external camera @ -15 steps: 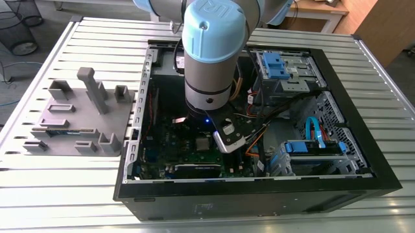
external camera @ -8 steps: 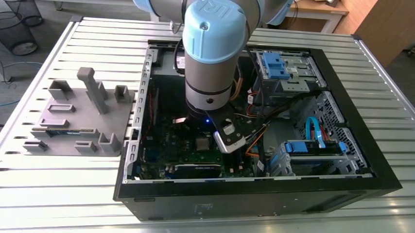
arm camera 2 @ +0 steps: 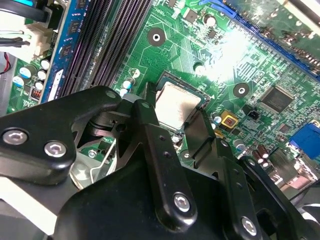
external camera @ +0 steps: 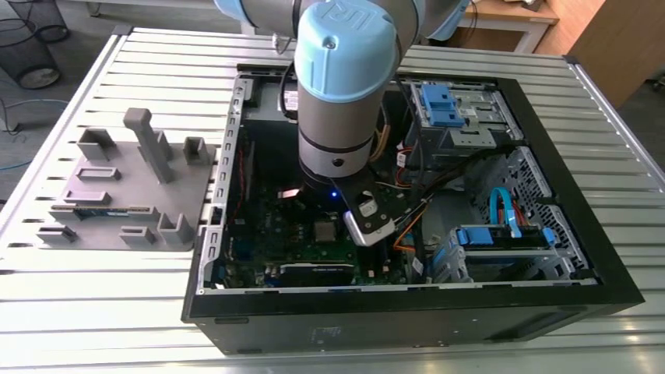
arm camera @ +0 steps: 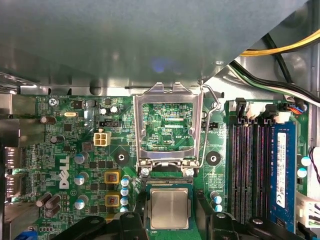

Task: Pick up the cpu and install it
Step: 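Place the cpu into insertion slot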

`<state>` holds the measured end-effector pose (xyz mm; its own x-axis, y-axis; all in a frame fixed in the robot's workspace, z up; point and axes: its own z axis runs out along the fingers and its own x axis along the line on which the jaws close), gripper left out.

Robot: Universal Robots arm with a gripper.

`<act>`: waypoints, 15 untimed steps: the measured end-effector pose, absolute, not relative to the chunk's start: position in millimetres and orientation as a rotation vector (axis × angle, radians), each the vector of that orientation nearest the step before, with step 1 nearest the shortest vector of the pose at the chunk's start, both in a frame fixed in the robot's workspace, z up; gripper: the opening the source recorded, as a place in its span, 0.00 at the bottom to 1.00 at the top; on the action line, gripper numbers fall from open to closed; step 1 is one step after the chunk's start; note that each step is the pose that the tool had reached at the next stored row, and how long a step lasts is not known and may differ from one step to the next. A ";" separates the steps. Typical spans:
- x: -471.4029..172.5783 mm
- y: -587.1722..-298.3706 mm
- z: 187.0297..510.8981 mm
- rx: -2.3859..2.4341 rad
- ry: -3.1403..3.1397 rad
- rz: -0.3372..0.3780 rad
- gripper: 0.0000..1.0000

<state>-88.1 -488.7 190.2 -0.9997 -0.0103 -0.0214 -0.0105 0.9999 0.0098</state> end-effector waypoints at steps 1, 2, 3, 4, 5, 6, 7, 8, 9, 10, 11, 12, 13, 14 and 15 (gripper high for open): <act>-88.0 -488.7 190.8 -0.016 3.120 0.016 0.50; -88.0 -488.7 192.2 -0.016 3.120 0.016 0.50; -88.0 -488.7 193.7 -0.017 3.120 0.016 0.50; -88.0 -488.6 194.3 -0.017 3.120 0.016 0.50; -88.0 -488.6 194.2 -0.017 3.120 0.016 0.50; -88.1 -488.7 194.2 -0.017 3.120 0.016 0.50; -88.7 -489.0 194.1 -0.017 3.120 0.016 0.50; -89.7 -489.2 194.1 -0.017 3.120 0.016 0.50; -90.7 -489.3 193.9 -0.017 3.119 0.016 0.50; -91.5 -489.2 193.8 -0.017 3.119 0.016 0.50; -92.2 -489.2 193.8 -0.016 3.119 0.016 0.50; -92.4 -489.2 193.7 -0.017 3.119 0.016 0.50; -92.7 -489.2 193.5 -0.017 3.119 0.016 0.50; -92.8 -489.3 192.9 -0.017 3.119 0.016 0.50; -92.8 -489.3 192.0 -0.017 3.119 0.016 0.50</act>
<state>-92.8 -489.3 192.0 -0.9997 -0.0106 -0.0227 -0.0108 0.9999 0.0101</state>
